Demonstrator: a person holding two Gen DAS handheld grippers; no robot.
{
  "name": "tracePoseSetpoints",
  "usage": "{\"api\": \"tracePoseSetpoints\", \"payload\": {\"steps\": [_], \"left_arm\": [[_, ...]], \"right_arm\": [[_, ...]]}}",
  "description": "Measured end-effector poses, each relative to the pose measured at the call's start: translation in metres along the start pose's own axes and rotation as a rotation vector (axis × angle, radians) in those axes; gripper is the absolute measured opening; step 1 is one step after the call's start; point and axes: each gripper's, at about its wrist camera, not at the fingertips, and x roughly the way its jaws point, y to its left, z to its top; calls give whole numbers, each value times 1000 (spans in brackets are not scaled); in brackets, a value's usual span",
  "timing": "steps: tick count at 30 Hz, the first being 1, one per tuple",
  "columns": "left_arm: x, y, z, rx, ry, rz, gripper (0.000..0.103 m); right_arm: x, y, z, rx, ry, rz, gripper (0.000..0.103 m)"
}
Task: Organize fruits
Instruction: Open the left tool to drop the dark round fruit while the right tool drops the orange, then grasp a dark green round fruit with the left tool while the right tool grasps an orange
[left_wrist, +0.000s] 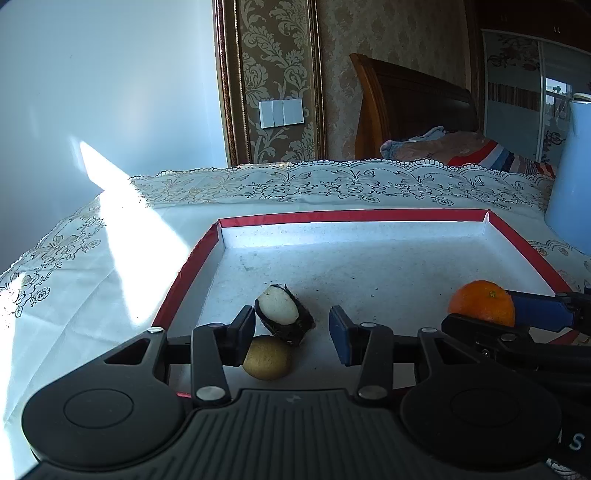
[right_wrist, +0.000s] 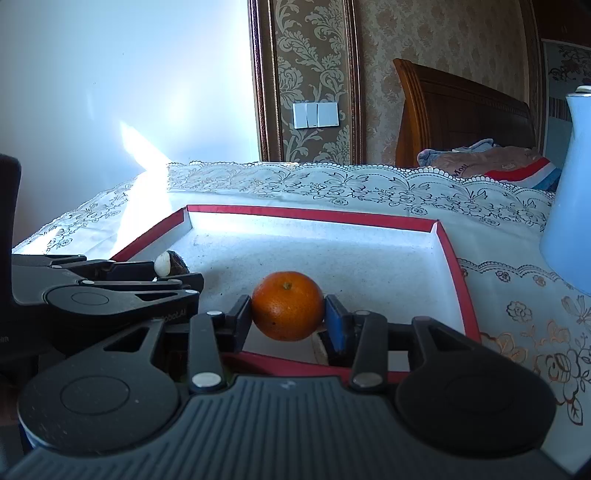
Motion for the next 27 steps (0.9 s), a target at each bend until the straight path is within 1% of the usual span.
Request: {"api": "tracePoseSetpoints", "payload": {"steps": [1, 8, 11, 15, 18, 23, 24, 25, 27], "left_arm": [[0, 1, 0, -4, 2, -4, 47], [-1, 1, 0, 1, -11, 10, 47], [-2, 1, -1, 7, -12, 13, 47], [-7, 2, -2, 5, -23, 12, 47], [-15, 6, -4, -11, -34, -2, 47], [-40, 25, -15, -46, -56, -25, 47], [-45, 30, -18, -51, -61, -25, 51], [-51, 35, -20, -58, -64, -24, 61], [-64, 47, -27, -66, -83, -17, 70]], "right_arm": [[0, 0, 0, 3, -1, 2, 41], [-5, -1, 0, 11, -27, 7, 42], [-10, -2, 0, 20, -48, 4, 46], [-17, -4, 0, 35, -77, -3, 46], [-23, -5, -3, 37, -97, -14, 46], [-37, -10, -11, 56, -117, -11, 46], [-40, -11, -14, 62, -118, -7, 46], [-43, -12, -16, 68, -120, -4, 46], [-51, -13, -24, 80, -124, 8, 46]]}}
